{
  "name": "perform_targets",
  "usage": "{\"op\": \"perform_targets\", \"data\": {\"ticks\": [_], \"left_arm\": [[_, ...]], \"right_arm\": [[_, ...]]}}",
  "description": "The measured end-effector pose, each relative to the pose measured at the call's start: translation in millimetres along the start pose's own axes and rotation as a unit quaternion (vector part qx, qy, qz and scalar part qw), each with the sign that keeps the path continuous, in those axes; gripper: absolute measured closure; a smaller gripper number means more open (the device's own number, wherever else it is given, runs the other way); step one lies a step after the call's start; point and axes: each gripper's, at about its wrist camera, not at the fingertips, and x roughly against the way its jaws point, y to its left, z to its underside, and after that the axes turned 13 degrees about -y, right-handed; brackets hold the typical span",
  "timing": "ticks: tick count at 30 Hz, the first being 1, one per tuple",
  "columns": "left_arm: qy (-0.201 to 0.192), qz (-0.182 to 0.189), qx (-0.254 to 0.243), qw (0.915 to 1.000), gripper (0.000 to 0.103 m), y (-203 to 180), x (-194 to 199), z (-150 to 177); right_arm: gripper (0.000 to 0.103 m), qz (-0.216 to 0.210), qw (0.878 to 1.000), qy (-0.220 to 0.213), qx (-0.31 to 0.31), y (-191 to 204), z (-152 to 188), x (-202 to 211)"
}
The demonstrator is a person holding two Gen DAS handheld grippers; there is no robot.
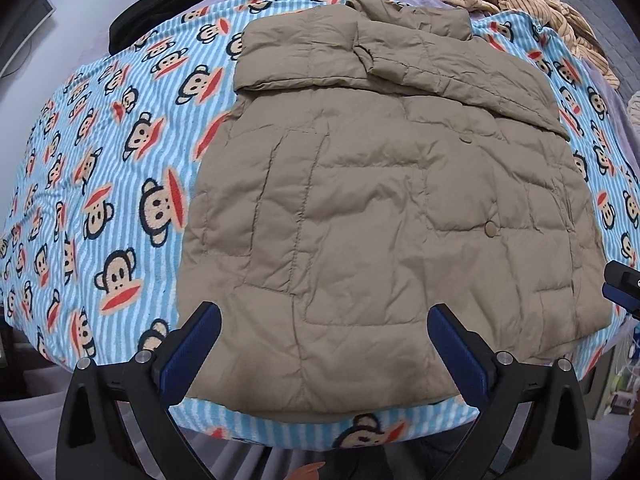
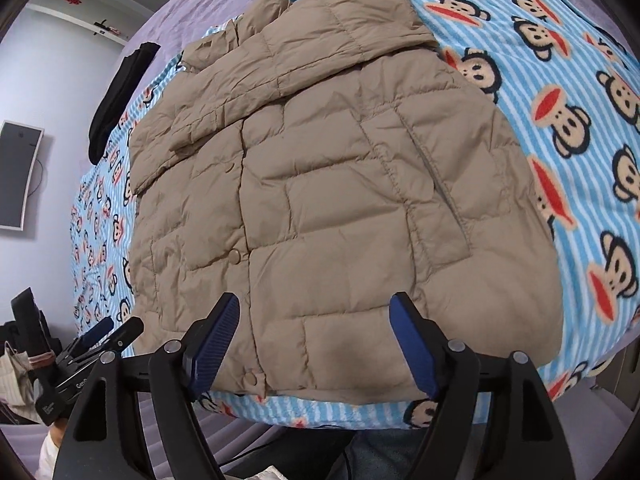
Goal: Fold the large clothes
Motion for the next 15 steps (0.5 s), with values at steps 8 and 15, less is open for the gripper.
{"op": "perform_targets", "data": {"ticks": [8, 15], "left_arm": [[-0.002, 0.012, 0.002, 0.9999, 0.000, 28, 1, 12], [0.010, 0.027, 0.014, 0.9995, 0.000, 38, -2, 24]], "right_arm": [[0.000, -0.011, 0.999, -0.023, -0.031, 20, 34, 7], [0.000, 0.004, 0.999, 0.002, -0.051, 24, 54, 7]]}}
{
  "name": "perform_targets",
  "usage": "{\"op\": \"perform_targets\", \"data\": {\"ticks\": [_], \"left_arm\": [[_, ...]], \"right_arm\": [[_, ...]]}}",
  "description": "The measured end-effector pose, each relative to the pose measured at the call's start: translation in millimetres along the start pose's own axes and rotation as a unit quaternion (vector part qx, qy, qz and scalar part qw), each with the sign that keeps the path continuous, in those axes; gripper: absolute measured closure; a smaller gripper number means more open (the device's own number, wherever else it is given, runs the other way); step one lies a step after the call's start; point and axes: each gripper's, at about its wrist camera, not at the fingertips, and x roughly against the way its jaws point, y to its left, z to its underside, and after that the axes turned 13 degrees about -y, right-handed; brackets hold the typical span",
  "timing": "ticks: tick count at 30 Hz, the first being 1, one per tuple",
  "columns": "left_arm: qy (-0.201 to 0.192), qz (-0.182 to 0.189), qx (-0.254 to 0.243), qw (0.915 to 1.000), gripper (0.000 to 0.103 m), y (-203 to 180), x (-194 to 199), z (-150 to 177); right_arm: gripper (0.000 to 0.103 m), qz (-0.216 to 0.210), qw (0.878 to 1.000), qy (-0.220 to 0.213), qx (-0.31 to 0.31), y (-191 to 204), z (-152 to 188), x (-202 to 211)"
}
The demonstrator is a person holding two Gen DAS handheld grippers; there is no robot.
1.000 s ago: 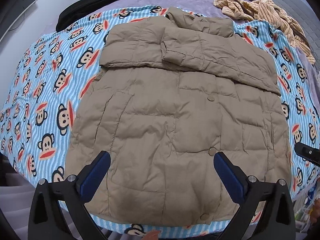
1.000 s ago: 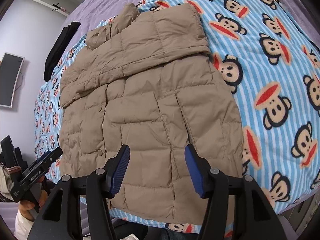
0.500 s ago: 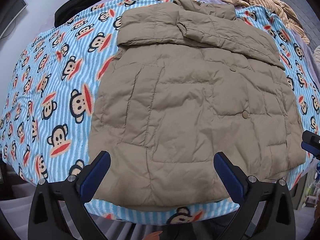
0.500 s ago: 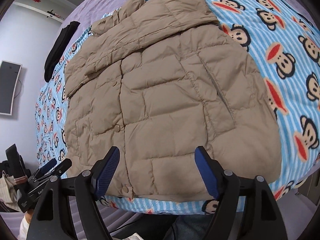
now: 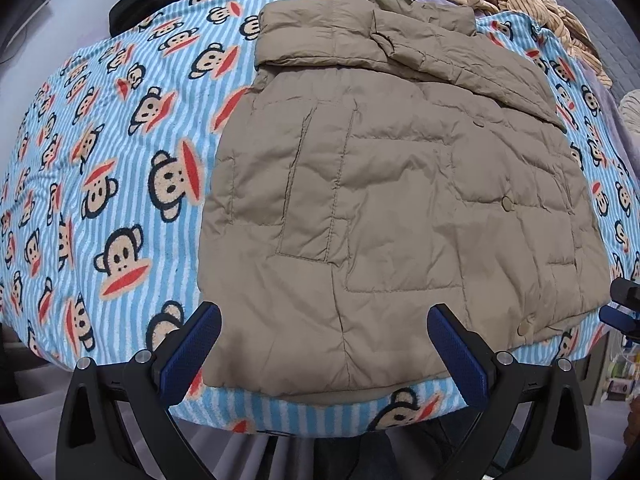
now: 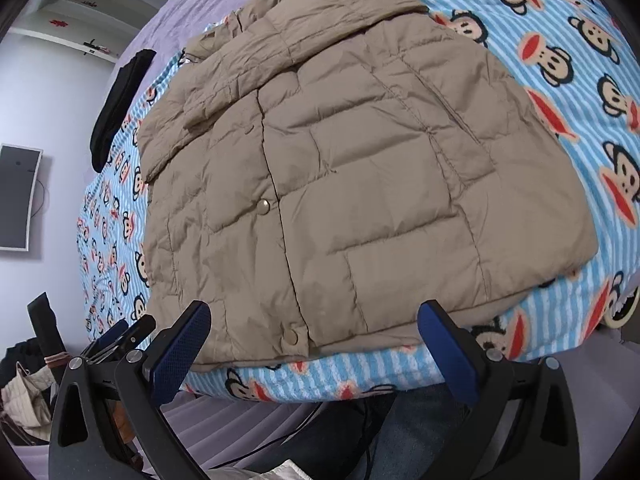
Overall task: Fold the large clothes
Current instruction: 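Grasp the jacket hem with both tools and lift it toward the collar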
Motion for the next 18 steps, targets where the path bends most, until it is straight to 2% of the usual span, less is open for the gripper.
{"op": "perform_targets", "data": {"ticks": [6, 10, 15, 18], "left_arm": [[0.023, 0.000, 0.056, 0.9982, 0.000, 8, -9, 13], [0.040, 0.034, 0.112, 0.9923, 0.000, 15, -19, 26], [0.046, 0.084, 0.215, 0.9718, 0.000, 44, -23, 50], [0.049, 0.108, 0.251, 0.9607, 0.000, 59, -26, 60]], "right_arm": [[0.000, -0.005, 0.998, 0.036, -0.043, -20, 0, -11], [0.000, 0.003, 0.997, 0.048, -0.055, -36, -7, -15], [0.000, -0.001, 0.992, 0.063, -0.113, -75, -4, -19], [0.000, -0.015, 0.983, 0.067, -0.172, -104, 1, -20]]}}
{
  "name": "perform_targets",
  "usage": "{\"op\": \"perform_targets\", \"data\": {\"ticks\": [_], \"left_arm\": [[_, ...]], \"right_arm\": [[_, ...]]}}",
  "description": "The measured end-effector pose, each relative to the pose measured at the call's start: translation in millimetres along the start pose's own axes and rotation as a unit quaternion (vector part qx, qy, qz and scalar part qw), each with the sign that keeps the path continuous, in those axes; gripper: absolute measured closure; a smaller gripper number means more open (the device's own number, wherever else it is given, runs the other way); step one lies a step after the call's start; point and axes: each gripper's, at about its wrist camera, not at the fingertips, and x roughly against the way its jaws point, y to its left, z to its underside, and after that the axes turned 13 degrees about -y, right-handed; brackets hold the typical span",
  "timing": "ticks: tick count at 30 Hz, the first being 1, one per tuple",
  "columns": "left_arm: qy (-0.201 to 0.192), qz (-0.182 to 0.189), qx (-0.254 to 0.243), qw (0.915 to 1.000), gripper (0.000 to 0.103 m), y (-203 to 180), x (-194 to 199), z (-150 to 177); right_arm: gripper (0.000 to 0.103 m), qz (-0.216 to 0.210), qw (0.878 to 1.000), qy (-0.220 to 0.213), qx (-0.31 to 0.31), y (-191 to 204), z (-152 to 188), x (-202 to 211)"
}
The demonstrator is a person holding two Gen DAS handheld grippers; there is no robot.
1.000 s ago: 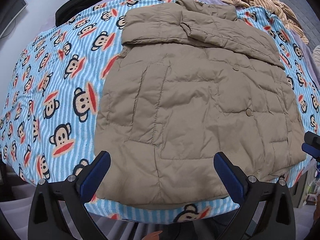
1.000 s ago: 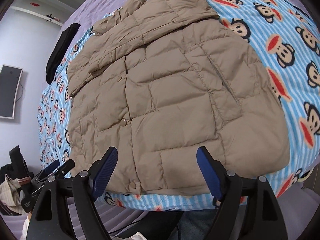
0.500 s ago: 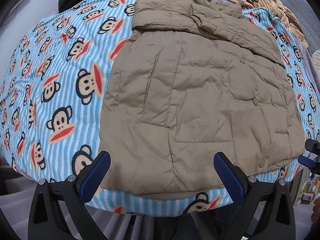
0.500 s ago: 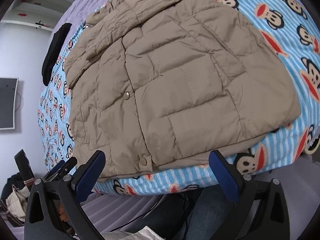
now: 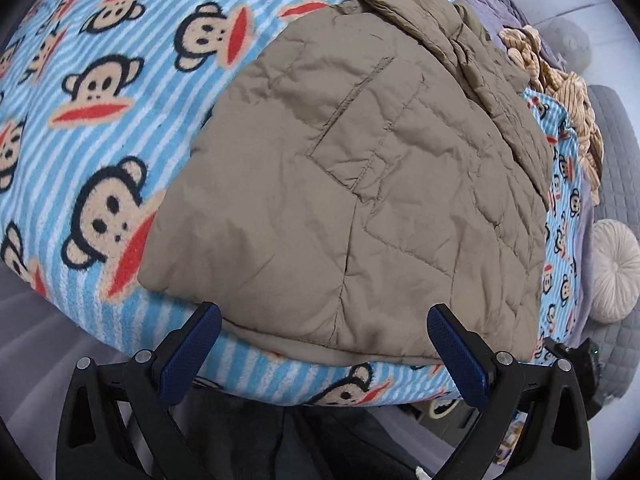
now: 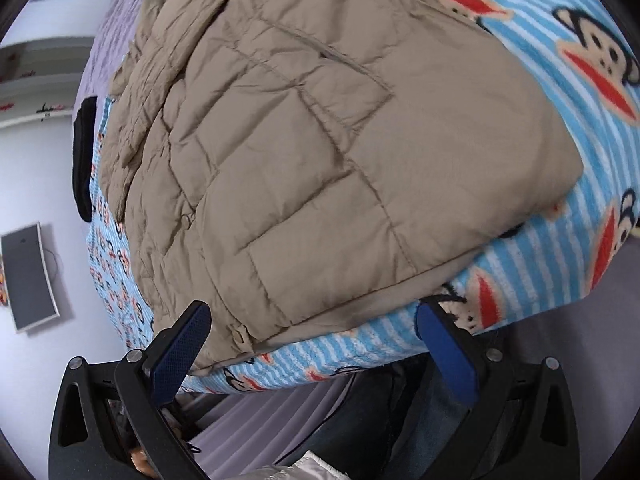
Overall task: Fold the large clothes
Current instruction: 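Grasp the jacket hem with both tools and lift it toward the collar, then carry the held hem with both tools over onto the collar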
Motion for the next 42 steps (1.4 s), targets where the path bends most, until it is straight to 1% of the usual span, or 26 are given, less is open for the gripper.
{"op": "perform_targets", "data": {"ticks": [2, 4, 6, 8, 10, 14, 15, 18, 20, 21, 22, 23, 24, 25, 26, 27, 28, 29, 30, 31, 33, 36, 42], "left_arm": [[0.012, 0.020, 0.019, 0.9995, 0.000, 8, -4, 3], [0.033, 0.037, 0.032, 0.9982, 0.000, 12, -12, 7], [0.056, 0.044, 0.041, 0.9966, 0.000, 14, -24, 12], [0.067, 0.045, 0.043, 0.9958, 0.000, 11, -34, 18], [0.064, 0.044, 0.035, 0.9963, 0.000, 3, -41, 19], [0.052, 0.068, 0.046, 0.9953, 0.000, -7, -48, 11], [0.051, 0.069, 0.046, 0.9953, 0.000, -9, -51, 8], [0.053, 0.064, 0.047, 0.9955, 0.000, -16, -59, 0], [0.053, 0.055, 0.038, 0.9963, 0.002, -23, -64, -1], [0.051, 0.049, 0.032, 0.9970, 0.012, -25, -65, -2], [0.050, 0.042, 0.023, 0.9976, 0.028, -28, -65, -2], [0.048, 0.038, 0.016, 0.9980, 0.037, -29, -64, -3], [0.047, 0.042, 0.013, 0.9980, 0.061, -30, -63, -5], [0.048, 0.051, 0.014, 0.9974, 0.079, -28, -61, -6], [0.048, 0.058, 0.017, 0.9970, 0.082, -26, -59, -8], [0.043, 0.060, 0.015, 0.9971, 0.084, -26, -56, -11], [0.036, 0.062, 0.009, 0.9974, 0.086, -27, -52, -13], [0.031, 0.064, 0.000, 0.9975, 0.086, -29, -46, -16], [0.024, 0.067, -0.009, 0.9974, 0.086, -31, -40, -19], [0.017, 0.071, -0.019, 0.9971, 0.086, -33, -34, -21], [0.005, 0.079, -0.039, 0.9961, 0.086, -39, -23, -26], [-0.011, 0.094, -0.063, 0.9936, 0.086, -49, -8, -34], [-0.038, 0.119, -0.094, 0.9878, 0.086, -65, 17, -57]], "right_arm": [[0.000, -0.009, 0.999, 0.001, -0.043, -21, -2, 1], [0.000, -0.017, 0.997, -0.003, -0.079, -39, -2, 3], [0.000, -0.026, 0.994, -0.009, -0.103, -53, -1, 3], [0.000, -0.035, 0.991, -0.014, -0.127, -64, 0, 3], [0.001, -0.042, 0.988, -0.019, -0.145, -72, 0, 1], [0.002, -0.062, 0.983, -0.031, -0.168, -79, -1, -3], [0.002, -0.067, 0.982, -0.034, -0.172, -79, -2, -5], [0.003, -0.081, 0.980, -0.035, -0.178, -79, -6, -13], [0.003, -0.082, 0.980, -0.034, -0.180, -79, -9, -18], [0.003, -0.084, 0.979, -0.034, -0.183, -79, -10, -21], [0.003, -0.087, 0.978, -0.034, -0.187, -77, -10, -24], [0.003, -0.090, 0.977, -0.034, -0.189, -75, -10, -26], [0.004, -0.092, 0.977, -0.034, -0.192, -74, -11, -28], [0.005, -0.095, 0.976, -0.033, -0.193, -73, -10, -29], [0.013, -0.098, 0.976, -0.032, -0.192, -71, -11, -30], [0.025, -0.100, 0.976, -0.031, -0.190, -68, -10, -30], [0.032, -0.100, 0.977, -0.028, -0.187, -66, -10, -31], [0.049, -0.098, 0.978, -0.027, -0.183, -65, -10, -30], [0.072, -0.093, 0.979, -0.027, -0.178, -63, -9, -30], [0.080, -0.085, 0.981, -0.028, -0.174, -63, -8, -29], [0.086, -0.084, 0.981, -0.035, -0.172, -60, -7, -26], [0.088, -0.083, 0.983, -0.050, -0.155, -52, -6, -18], [0.091, -0.072, 0.988, -0.082, -0.111, -32, -8, 2]]}}
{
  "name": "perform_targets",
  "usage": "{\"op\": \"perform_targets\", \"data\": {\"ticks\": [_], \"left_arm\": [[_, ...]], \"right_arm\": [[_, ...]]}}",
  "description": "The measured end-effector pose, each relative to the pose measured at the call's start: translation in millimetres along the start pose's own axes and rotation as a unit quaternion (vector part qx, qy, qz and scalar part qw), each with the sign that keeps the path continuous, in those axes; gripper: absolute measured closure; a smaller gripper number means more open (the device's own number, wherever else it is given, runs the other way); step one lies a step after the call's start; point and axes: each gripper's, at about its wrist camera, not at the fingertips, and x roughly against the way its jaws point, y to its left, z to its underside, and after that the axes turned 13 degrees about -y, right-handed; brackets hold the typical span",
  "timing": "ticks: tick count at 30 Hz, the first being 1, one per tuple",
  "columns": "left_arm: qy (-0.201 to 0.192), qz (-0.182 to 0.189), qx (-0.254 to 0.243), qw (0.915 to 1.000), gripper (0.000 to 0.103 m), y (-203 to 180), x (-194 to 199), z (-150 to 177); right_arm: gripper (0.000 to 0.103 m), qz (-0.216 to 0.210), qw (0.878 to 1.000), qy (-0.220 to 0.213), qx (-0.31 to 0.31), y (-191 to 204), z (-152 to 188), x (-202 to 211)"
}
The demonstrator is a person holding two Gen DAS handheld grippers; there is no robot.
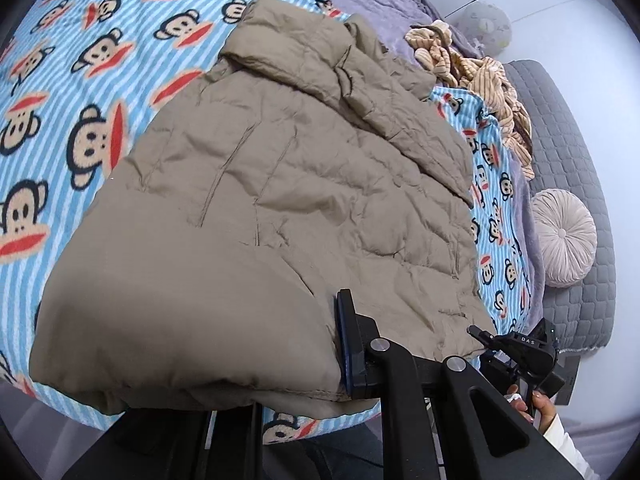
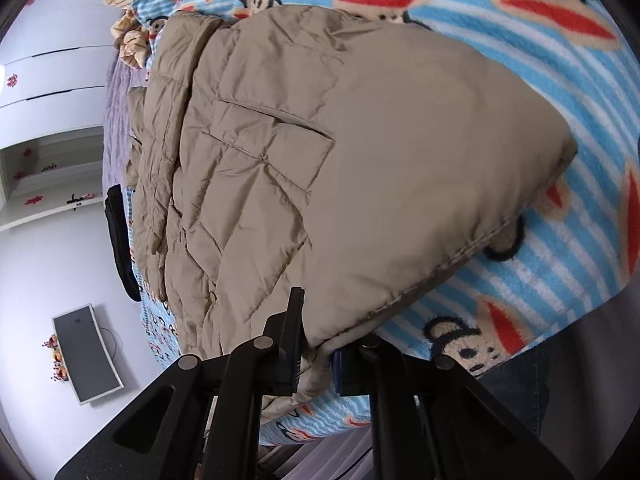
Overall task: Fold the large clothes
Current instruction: 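Carry the held hem with both tools over onto the collar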
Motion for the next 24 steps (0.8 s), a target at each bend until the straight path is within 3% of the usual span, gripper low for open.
{"op": "perform_targets", "data": {"ticks": [6, 11, 19, 24], "left_arm": [[-0.029, 0.001, -0.024, 0.9993, 0.086, -23, 10, -31], [-0.070, -0.014, -0.034, 0.9969, 0.086, -50, 22, -63], [-0.166, -0.043, -0.034, 0.9846, 0.086, -91, 31, -123], [-0.186, -0.063, -0.040, 0.9798, 0.086, -103, 12, -166]], "right_arm": [[0.093, -0.006, 0.998, -0.029, 0.051, 33, -11, 19], [0.094, -0.020, 0.989, -0.045, 0.137, 85, -28, 32], [0.095, -0.040, 0.951, -0.074, 0.296, 193, -64, 41], [0.095, -0.061, 0.922, -0.088, 0.373, 256, -90, 33]]}}
